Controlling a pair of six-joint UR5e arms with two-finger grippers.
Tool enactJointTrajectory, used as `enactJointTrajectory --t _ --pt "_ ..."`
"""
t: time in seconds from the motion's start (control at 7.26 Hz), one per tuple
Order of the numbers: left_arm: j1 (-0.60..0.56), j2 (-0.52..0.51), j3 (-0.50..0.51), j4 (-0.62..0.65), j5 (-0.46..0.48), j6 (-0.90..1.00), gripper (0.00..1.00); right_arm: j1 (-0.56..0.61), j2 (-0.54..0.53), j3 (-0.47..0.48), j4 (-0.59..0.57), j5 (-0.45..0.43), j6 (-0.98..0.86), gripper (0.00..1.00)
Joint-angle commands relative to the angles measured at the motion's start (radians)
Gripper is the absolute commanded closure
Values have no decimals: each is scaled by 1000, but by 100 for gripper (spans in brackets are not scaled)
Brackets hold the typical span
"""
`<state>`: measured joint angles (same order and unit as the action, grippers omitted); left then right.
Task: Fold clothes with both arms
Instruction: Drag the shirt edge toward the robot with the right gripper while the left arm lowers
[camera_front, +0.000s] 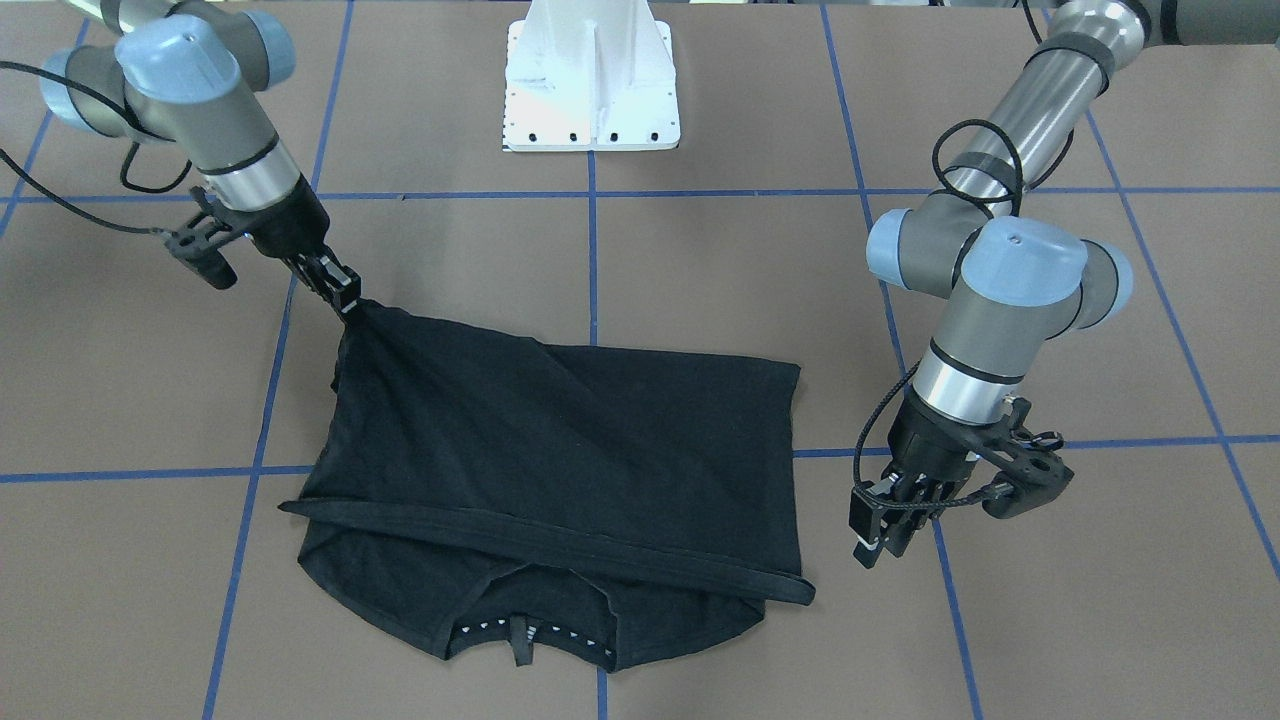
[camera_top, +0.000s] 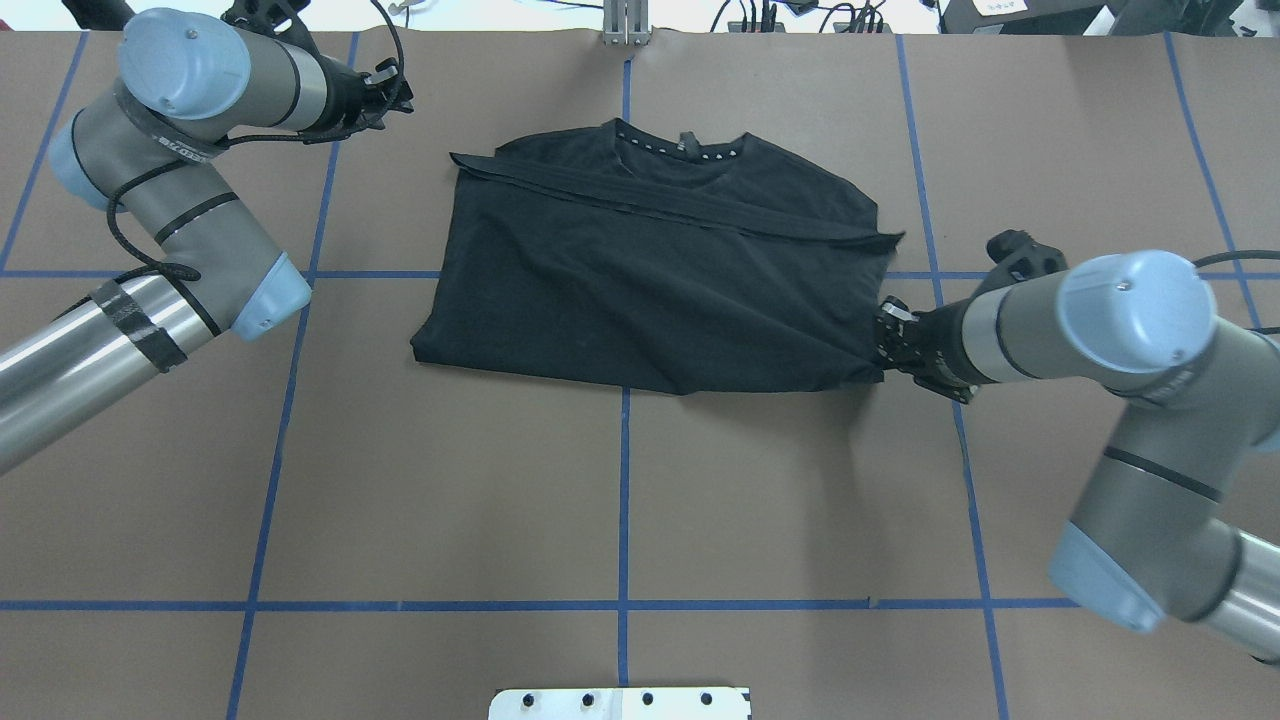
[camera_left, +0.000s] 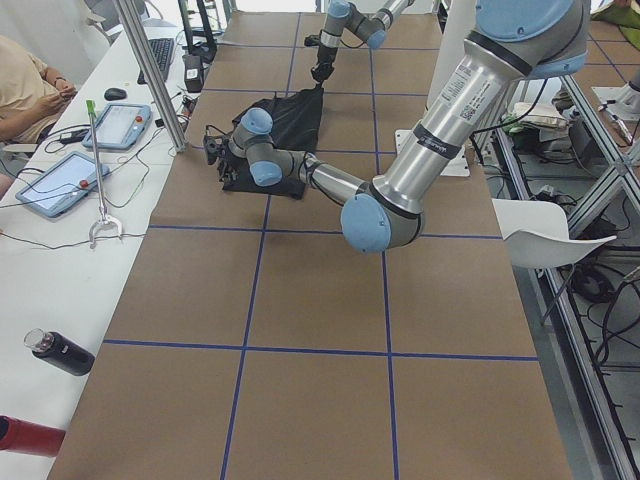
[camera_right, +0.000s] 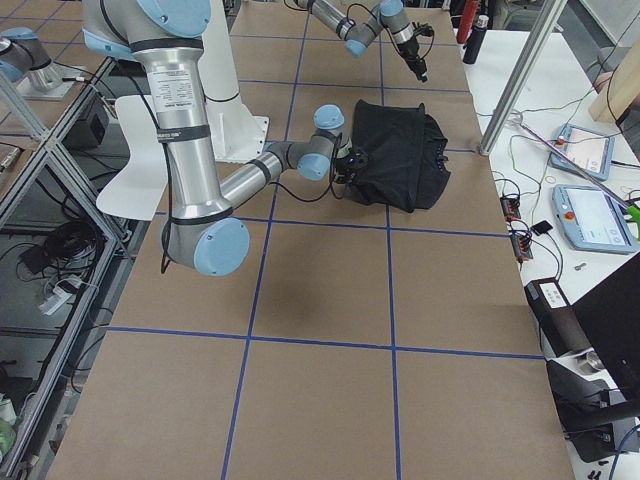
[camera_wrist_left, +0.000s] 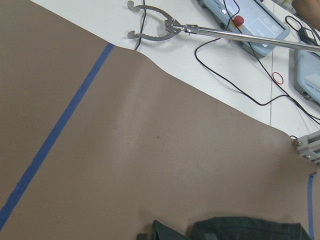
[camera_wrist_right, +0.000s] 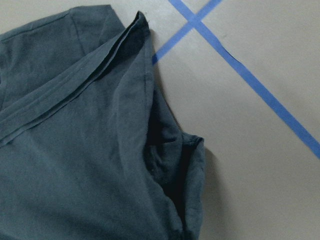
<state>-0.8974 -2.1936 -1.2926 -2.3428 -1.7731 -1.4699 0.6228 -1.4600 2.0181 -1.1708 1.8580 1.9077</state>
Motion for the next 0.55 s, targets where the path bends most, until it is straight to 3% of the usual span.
enactJointTrajectory --t 0.0,0.41 --pt "3 47 -104 10 -11 -4 52 -160 -94 180 -110 123 54 100" --pt "3 95 -238 10 -194 -10 52 -394 -92 217 -109 237 106 100"
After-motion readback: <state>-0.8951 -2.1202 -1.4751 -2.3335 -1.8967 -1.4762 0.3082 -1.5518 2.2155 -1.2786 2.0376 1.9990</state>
